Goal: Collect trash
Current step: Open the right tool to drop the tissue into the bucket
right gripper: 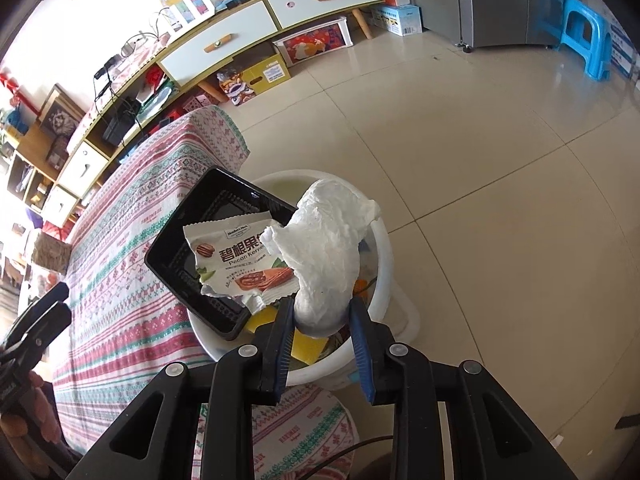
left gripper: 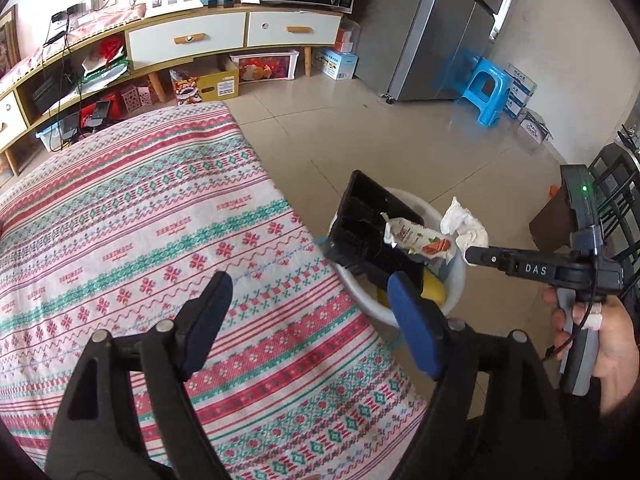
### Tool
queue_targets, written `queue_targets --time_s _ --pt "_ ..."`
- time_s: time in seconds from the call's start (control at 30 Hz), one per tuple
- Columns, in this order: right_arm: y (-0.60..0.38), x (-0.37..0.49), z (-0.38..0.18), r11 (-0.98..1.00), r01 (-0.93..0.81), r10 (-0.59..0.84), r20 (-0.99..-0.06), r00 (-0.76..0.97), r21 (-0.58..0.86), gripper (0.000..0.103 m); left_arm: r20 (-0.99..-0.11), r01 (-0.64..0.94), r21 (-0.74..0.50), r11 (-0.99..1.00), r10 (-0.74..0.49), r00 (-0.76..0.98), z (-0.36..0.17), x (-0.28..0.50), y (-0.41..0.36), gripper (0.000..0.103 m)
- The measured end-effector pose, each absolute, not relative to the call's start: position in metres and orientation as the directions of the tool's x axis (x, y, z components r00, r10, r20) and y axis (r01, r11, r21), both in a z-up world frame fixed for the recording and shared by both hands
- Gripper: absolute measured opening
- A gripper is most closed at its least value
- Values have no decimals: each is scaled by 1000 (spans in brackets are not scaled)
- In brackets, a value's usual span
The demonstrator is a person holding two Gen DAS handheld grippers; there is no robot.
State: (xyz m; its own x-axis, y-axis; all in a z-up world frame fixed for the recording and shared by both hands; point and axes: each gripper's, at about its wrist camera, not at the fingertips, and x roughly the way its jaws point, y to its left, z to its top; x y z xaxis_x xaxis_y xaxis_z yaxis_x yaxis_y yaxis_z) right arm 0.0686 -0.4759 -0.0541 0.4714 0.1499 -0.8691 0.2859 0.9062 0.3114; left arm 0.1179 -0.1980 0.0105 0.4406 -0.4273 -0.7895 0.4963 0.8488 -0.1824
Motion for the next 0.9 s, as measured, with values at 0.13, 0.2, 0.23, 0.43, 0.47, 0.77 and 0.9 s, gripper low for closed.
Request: queue_targets --time_s 0.13,0.2,0.23,0.43,0.47,0.77,0.9 --pt "-473 70 -57 897 313 141 -873 466 312 61 -805 461 -184 868 -403 436 6 114 -172 86" --pt "-472 70 -55 898 314 133 -872 472 307 64 -812 444 -184 877 -390 434 3 112 -159 87" --pt "-471 69 -54 900 314 127 -871 475 302 65 -815 433 -183 883 -382 435 2 110 -154 88" --pt "-462 60 -44 906 323 83 -864 497 273 70 -838 344 -191 919 -336 431 -7 98 -120 98" --pt "-459 57 -42 907 319 81 -860 505 273 72 -840 329 -189 925 -326 434 -8 96 -115 100" --pt "-408 10 -17 914 255 109 -796 596 315 86 -827 202 -128 971 -217 518 -5 52 -74 102" --pt "-372 -12 -10 946 210 66 -782 620 246 87 -805 159 -81 984 -158 572 5 31 -63 102"
